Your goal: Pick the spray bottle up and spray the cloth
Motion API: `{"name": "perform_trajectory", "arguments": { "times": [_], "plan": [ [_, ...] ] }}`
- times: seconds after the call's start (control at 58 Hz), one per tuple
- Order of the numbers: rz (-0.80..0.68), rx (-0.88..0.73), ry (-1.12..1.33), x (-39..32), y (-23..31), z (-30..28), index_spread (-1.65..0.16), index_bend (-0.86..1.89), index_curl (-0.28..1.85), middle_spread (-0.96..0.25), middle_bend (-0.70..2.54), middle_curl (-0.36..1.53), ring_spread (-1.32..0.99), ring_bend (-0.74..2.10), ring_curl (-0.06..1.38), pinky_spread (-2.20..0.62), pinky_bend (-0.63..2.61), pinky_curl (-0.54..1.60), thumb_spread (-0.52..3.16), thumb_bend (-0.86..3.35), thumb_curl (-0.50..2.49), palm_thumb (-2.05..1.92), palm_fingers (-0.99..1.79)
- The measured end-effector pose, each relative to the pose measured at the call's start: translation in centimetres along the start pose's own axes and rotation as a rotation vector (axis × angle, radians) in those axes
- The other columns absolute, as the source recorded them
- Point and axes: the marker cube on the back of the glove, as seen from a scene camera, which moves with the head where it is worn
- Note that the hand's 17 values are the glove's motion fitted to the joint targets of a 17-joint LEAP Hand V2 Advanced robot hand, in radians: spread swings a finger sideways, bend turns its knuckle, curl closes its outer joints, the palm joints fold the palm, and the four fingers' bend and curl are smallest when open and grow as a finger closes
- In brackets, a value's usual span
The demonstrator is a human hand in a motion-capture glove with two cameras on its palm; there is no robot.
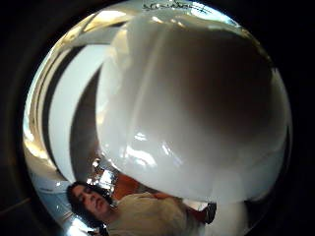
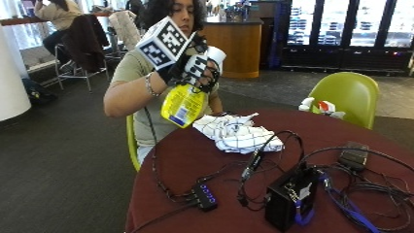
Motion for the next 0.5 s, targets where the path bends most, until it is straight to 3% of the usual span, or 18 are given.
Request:
{"name": "perform_trajectory", "arguments": {
  "times": [0.155, 0.31, 0.5],
  "plan": [
    [0.058, -0.251, 0.343, -2.7, -0.8, 2.2, -0.26, 0.32, 0.41, -0.16, 0.49, 0.48, -0.19, 0.53, 0.41, -0.24, 0.42, 0.36, 0.31, -0.03, 0.64, 1.0, 1.32],
    [0.079, -0.503, 0.708, -2.7, -0.1, 8.9, -0.26, 0.31, 0.44, -0.17, 0.5, 0.49, -0.2, 0.53, 0.43, -0.25, 0.42, 0.36, 0.28, -0.03, 0.67, 0.99, 1.32],
    [0.111, -0.641, 0.815, -1.6, 0.5, 14.0, -0.27, 0.29, 0.47, -0.17, 0.49, 0.49, -0.2, 0.52, 0.44, -0.26, 0.42, 0.37, 0.26, -0.03, 0.7, 0.99, 1.32]
  ]
}}
